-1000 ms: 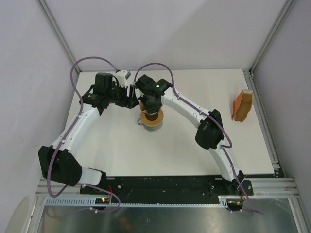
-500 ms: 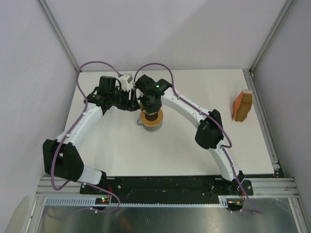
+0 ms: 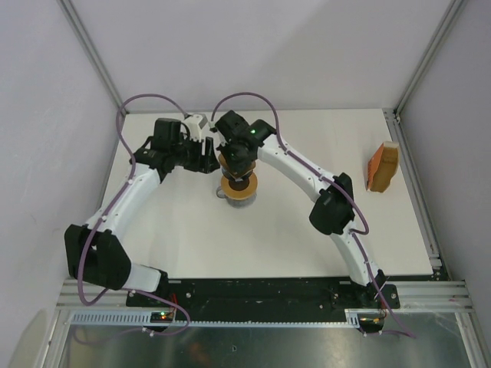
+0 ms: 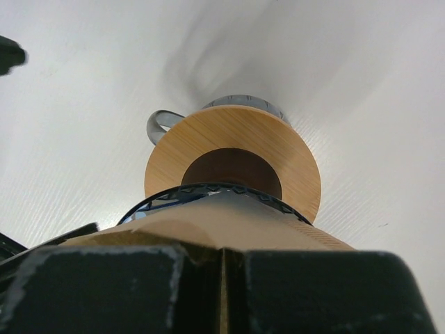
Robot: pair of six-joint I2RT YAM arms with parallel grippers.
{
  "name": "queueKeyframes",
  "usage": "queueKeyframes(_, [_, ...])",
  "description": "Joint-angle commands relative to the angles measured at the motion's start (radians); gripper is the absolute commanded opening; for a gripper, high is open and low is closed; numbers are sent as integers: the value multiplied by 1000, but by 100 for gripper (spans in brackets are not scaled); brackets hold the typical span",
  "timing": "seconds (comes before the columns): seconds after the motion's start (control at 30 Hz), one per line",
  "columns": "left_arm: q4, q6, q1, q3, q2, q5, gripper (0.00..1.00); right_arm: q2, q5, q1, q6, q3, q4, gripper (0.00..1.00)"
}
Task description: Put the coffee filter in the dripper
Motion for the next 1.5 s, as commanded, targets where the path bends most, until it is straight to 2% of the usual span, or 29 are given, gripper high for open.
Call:
queueKeyframes(0.0, [28, 14, 5, 67, -66, -33, 68, -67, -14, -6, -15, 45, 19, 0])
queueKeyframes(0.2, [29, -5, 5, 87, -94, 20, 70, -65, -15, -6, -13, -14, 28, 0])
queueKeyframes(0.43, [29, -28, 3, 77, -39, 50, 70, -61, -14, 1, -7, -58, 46, 0])
queueKeyframes(0.8, [43, -33, -3, 37, 23, 48, 66, -69, -15, 3, -11, -37, 52, 0])
queueKeyframes(1.47, [58, -27, -14, 31, 12, 33, 64, -170, -28, -14, -16, -63, 127, 0])
